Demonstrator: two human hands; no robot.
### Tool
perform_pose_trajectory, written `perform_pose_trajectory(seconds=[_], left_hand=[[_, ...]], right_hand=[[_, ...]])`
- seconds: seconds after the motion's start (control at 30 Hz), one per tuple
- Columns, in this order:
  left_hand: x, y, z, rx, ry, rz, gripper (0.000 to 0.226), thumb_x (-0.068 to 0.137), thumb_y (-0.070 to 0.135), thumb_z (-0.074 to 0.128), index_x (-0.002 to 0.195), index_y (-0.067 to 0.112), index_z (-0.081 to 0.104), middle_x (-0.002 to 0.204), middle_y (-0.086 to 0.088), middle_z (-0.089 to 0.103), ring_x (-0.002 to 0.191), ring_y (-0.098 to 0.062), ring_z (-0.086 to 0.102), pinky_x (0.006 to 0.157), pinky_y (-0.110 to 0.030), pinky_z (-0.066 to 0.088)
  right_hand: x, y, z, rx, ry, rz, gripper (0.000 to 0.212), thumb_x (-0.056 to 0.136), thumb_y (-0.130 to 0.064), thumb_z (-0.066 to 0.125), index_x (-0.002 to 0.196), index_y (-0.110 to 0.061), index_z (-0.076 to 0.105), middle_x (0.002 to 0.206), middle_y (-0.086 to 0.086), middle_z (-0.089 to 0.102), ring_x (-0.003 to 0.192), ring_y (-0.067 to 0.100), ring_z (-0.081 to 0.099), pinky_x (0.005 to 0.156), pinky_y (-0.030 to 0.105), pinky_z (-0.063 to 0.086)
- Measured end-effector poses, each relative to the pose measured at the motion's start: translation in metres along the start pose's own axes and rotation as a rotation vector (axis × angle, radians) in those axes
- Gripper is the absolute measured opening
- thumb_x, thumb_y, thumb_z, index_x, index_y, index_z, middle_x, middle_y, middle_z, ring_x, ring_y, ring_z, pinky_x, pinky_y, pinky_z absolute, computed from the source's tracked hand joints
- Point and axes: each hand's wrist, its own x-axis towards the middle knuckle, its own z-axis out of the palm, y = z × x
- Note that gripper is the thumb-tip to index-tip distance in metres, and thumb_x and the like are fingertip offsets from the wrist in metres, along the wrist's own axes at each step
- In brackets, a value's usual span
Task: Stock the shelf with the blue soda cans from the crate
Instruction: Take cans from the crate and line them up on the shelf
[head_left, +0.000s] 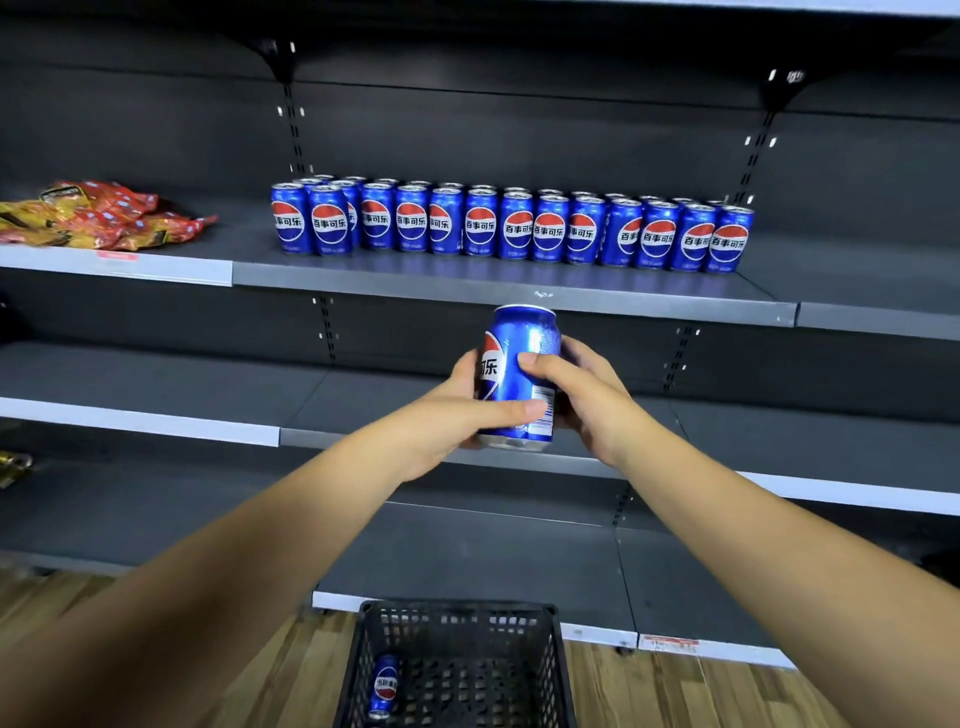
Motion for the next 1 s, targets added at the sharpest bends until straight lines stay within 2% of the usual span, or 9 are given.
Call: perform_pose_trajectory(seconds=[0.1,0.17,0.33,0.5,0.6,0.73,0.83,0.93,1.0], left_hand=[[-0.001,-0.001,0.01,0.16,0.073,-0.066,0.074,0.07,0.032,0.082,0.126,0.03,0.033,0.104,0.016,0.063,0.084,-0.004,0.062,0.087,-0.032,0.046],[-0.001,-0.002,0.015,0.147,0.142,-0.056,0.063,0.074,0.025,0.079,0.123,0.024,0.039,0.1,0.013,0.065,0.075,-0.002,0.062,0.076,-0.027,0.047],[-0.002,-0.003,0.017,0.073,0.209,0.02,0.057,0.075,0.009,0.077,0.123,0.012,0.049,0.104,0.0,0.067,0.07,-0.002,0.063,0.05,-0.01,0.046],[-0.007,-0.003,0.011,0.06,0.226,0.111,0.045,0.074,0.006,0.077,0.113,0.013,0.058,0.095,0.003,0.07,0.066,0.002,0.065,0.053,-0.011,0.046],[-0.009,-0.005,0.006,0.015,0.198,0.128,0.041,0.074,0.008,0.078,0.109,0.016,0.059,0.095,0.003,0.07,0.072,-0.003,0.066,0.058,-0.014,0.049],[-0.01,-0.007,-0.001,-0.015,0.051,0.126,0.047,0.056,0.024,0.08,0.1,0.023,0.062,0.086,0.009,0.073,0.076,-0.006,0.067,0.065,-0.019,0.053],[-0.01,-0.01,-0.004,-0.067,-0.037,0.128,0.057,0.046,0.034,0.075,0.1,0.023,0.062,0.087,0.009,0.073,0.079,-0.008,0.068,0.073,-0.02,0.054],[-0.01,-0.01,-0.003,-0.09,-0.086,0.103,0.057,0.049,0.029,0.076,0.103,0.021,0.061,0.089,0.008,0.073,0.082,-0.009,0.069,0.076,-0.023,0.055],[-0.011,-0.007,-0.002,-0.077,-0.116,0.058,0.047,0.059,0.022,0.075,0.104,0.019,0.061,0.089,0.005,0.073,0.083,-0.011,0.069,0.081,-0.03,0.055]], right_hand=[[-0.003,-0.001,0.002,-0.007,-0.002,-0.026,0.043,0.081,-0.014,0.071,0.121,-0.01,0.055,0.108,0.007,0.069,0.082,0.021,0.069,0.06,0.029,0.054],[-0.005,-0.002,0.003,-0.016,0.007,-0.043,0.039,0.084,-0.01,0.067,0.121,-0.01,0.055,0.108,0.008,0.068,0.079,0.019,0.069,0.058,0.028,0.054],[-0.009,-0.006,0.005,-0.037,-0.025,-0.04,0.034,0.084,-0.012,0.067,0.117,-0.012,0.058,0.108,0.008,0.068,0.079,0.019,0.069,0.06,0.029,0.055],[-0.009,-0.014,0.004,-0.08,-0.096,-0.024,0.033,0.083,-0.017,0.069,0.114,-0.017,0.059,0.107,0.003,0.07,0.087,0.018,0.069,0.074,0.031,0.053],[-0.006,-0.018,0.003,-0.054,-0.116,0.024,0.035,0.072,-0.032,0.069,0.105,-0.022,0.061,0.097,-0.004,0.071,0.087,0.016,0.067,0.083,0.033,0.051],[-0.007,-0.026,0.005,0.092,-0.156,0.079,0.029,0.069,-0.029,0.072,0.091,-0.015,0.06,0.081,0.0,0.069,0.076,0.017,0.063,0.073,0.027,0.052],[-0.011,-0.027,0.008,0.182,-0.218,0.134,0.03,0.07,-0.03,0.066,0.093,-0.012,0.064,0.083,0.002,0.072,0.076,0.016,0.068,0.075,0.029,0.055],[-0.01,-0.024,0.013,0.248,-0.185,0.14,0.024,0.074,-0.03,0.067,0.089,-0.011,0.066,0.082,0.004,0.072,0.073,0.017,0.069,0.074,0.029,0.057],[-0.009,-0.021,0.015,0.236,-0.134,0.155,0.027,0.075,-0.032,0.067,0.091,-0.01,0.067,0.083,0.006,0.072,0.073,0.018,0.068,0.073,0.029,0.057]])
